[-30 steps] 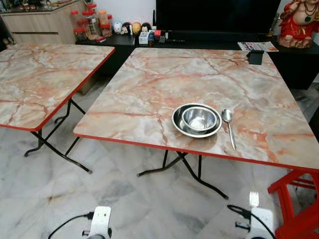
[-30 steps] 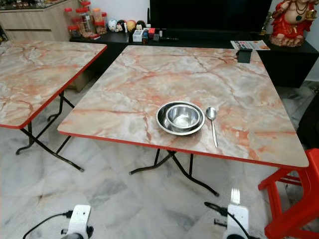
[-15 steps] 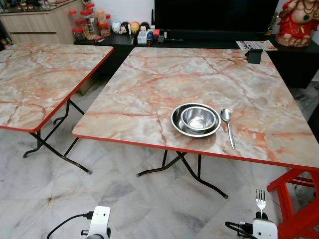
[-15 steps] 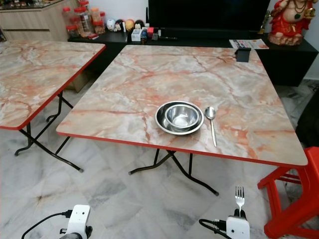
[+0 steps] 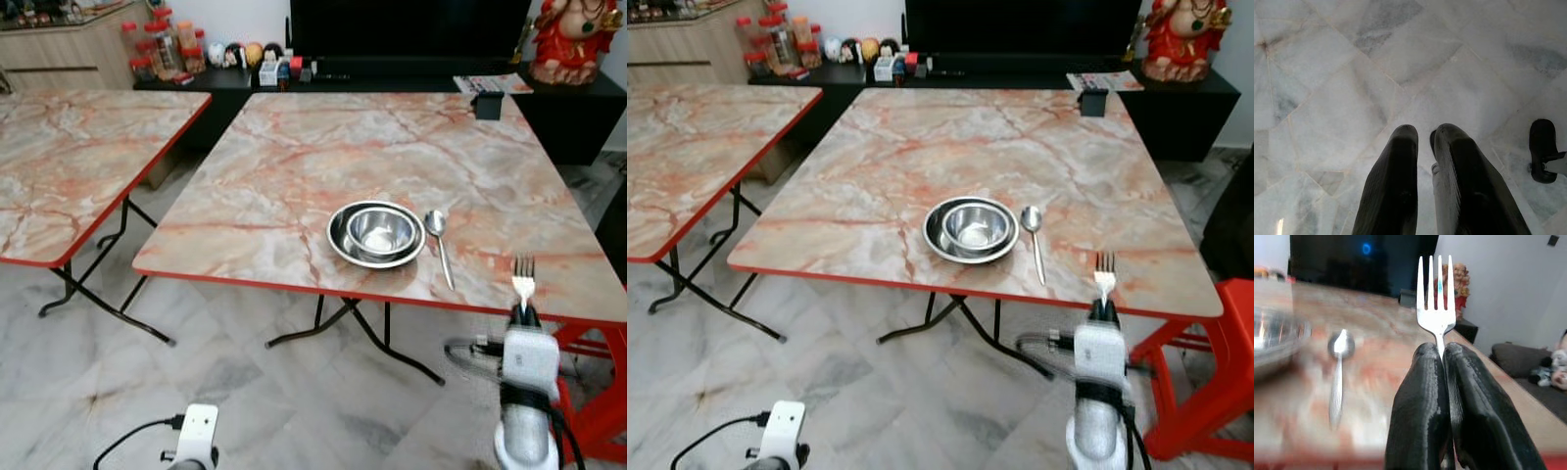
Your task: Setting the table
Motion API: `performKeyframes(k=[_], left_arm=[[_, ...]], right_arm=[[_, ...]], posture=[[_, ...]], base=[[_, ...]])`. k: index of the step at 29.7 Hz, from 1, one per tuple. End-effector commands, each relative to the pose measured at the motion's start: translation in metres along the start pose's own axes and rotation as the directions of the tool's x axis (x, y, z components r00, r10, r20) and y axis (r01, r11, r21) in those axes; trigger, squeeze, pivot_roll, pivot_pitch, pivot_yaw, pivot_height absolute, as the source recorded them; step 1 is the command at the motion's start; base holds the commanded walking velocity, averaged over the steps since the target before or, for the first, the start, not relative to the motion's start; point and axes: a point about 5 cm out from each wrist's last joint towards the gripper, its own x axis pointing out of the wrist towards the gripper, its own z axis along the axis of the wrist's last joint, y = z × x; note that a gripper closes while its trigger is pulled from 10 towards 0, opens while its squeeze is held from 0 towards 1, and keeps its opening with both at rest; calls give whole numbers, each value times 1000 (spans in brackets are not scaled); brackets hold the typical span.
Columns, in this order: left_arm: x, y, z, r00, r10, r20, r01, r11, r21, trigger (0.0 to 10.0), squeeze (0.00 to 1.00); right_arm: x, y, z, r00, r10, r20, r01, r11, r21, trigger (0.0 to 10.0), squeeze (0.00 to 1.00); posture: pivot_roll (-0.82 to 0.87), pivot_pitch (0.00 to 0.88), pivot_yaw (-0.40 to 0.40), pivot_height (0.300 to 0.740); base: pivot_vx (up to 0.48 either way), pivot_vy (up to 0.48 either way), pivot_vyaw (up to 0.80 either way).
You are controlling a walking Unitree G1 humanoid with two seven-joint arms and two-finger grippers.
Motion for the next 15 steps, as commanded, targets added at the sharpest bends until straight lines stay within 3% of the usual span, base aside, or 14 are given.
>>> performKeyframes(k=[1,5,15], left_arm=[[0,1,0,1000,2,-2,-2,1000,1,10000,0],[1,-1,4,1000,-1,8,1,1000,-13,10000,0],[1,-1,6,1000,5,17,-5,1000,-31,10000,0]], right_arm=[[11,0,-1,999,7,-46,-6,1000,23,10000,0],[51,13,11,994,55,-95,-52,998,37,10000,0],[71,30,24,988,67,-137,-44,986,164,10000,0]], posture=[[-153,0,61,740],[-141,0,57,740],[-125,0,42,740]], base=[[0,0,0],[0,0,0],[0,0,0]])
